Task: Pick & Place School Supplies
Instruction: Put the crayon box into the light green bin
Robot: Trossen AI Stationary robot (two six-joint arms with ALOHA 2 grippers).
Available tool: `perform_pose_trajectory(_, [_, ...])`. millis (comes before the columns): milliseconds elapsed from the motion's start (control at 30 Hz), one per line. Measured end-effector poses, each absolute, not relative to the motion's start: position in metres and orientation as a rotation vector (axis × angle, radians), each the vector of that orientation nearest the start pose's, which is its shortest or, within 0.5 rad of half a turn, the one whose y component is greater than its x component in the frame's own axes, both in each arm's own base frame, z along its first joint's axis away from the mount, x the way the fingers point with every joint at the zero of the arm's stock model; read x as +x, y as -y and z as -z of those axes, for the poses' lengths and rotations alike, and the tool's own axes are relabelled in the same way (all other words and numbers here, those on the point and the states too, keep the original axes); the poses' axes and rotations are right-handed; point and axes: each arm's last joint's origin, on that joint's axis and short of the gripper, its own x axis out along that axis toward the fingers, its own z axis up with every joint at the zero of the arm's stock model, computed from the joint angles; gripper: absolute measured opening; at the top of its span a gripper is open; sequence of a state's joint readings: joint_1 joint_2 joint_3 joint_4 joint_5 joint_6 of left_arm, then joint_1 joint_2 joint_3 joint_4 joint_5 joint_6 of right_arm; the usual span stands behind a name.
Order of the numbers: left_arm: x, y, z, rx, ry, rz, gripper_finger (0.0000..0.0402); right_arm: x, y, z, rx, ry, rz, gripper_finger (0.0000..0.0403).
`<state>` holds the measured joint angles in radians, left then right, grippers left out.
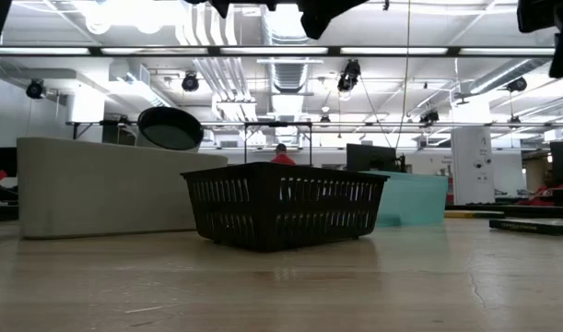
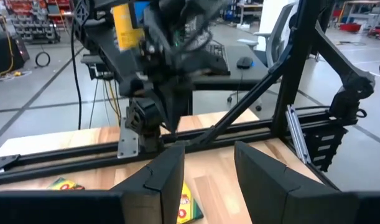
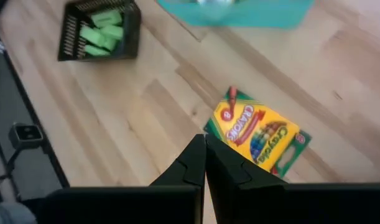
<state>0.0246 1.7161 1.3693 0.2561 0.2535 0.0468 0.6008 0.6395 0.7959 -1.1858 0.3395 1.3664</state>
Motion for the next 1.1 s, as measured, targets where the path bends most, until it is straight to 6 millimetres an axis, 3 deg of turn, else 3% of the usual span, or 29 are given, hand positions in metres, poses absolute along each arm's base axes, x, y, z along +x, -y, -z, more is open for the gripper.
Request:
perform_pose_trajectory(333, [0.405, -0.003, -0.331, 0.038, -0.071, 0.231, 0.0147, 0.11, -0.055, -0.26, 0.779, -1.002, 0.544, 0.0008])
perform_pose_trajectory(567, [0.405, -0.003, -0.33, 0.035, -0.071, 0.23, 0.0147, 0.134, -0.058, -0.244, 0.857, -1.043, 0.746, 0.0008])
perform_pose_trajectory(833, [0.405, -0.003, -0.33, 0.032, -0.072, 0.231, 0.0147, 0.158, -0.067, -0.229, 0.909, -1.107, 0.758, 0.0008])
perform_pose_trajectory(1100, [0.405, -0.003, -0.33, 0.032, -0.072, 0.23, 0.0147, 0.166, -0.066, -0.202, 0.839, -1.232, 0.842, 0.0008])
